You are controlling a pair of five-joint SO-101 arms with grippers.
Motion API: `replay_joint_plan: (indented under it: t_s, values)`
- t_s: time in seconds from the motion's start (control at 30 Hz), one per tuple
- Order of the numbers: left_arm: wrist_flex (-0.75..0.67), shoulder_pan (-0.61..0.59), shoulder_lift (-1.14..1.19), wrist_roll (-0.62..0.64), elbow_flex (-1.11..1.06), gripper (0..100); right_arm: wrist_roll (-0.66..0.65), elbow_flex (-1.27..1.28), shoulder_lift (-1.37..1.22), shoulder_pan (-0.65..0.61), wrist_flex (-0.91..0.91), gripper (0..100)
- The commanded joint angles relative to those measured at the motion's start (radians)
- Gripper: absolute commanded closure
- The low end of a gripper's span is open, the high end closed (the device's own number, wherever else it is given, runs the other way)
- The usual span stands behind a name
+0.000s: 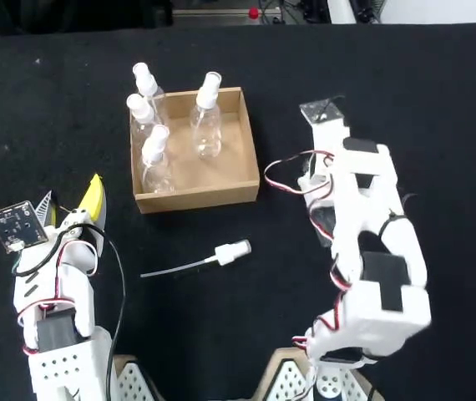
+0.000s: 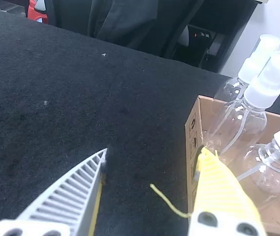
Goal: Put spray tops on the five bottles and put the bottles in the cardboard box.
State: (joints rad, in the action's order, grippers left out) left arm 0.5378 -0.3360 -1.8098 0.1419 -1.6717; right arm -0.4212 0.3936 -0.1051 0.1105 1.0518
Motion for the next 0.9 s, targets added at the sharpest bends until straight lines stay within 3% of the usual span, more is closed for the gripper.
replay_joint_plan:
  t_s: [0.0,0.17,0.27,0.33,0.53,0.7,0.87]
  values:
    - [-0.023,-0.012,-0.011,-0.009,-0.016,73,-0.245,0.005,0.147,0.028,0.133,96.8]
    - [-0.023,-0.012,-0.011,-0.009,-0.016,73,-0.736,0.09,0.168,0.227,0.212,94.6]
    - [-0.023,-0.012,-0.011,-0.009,-0.016,73,-0.872,0.148,0.153,0.373,0.124,94.5]
    - [-0.023,-0.012,-0.011,-0.009,-0.016,73,-0.872,0.148,0.14,0.463,0.075,92.3]
    - [-0.023,-0.012,-0.011,-0.009,-0.016,73,-0.873,0.159,0.12,0.618,0.055,68.6]
    - [-0.023,-0.012,-0.011,-0.009,-0.016,73,-0.792,0.136,0.145,0.637,0.106,67.1]
    - [-0.023,-0.012,-0.011,-0.009,-0.016,73,-0.677,0.062,0.173,0.578,0.207,67.1]
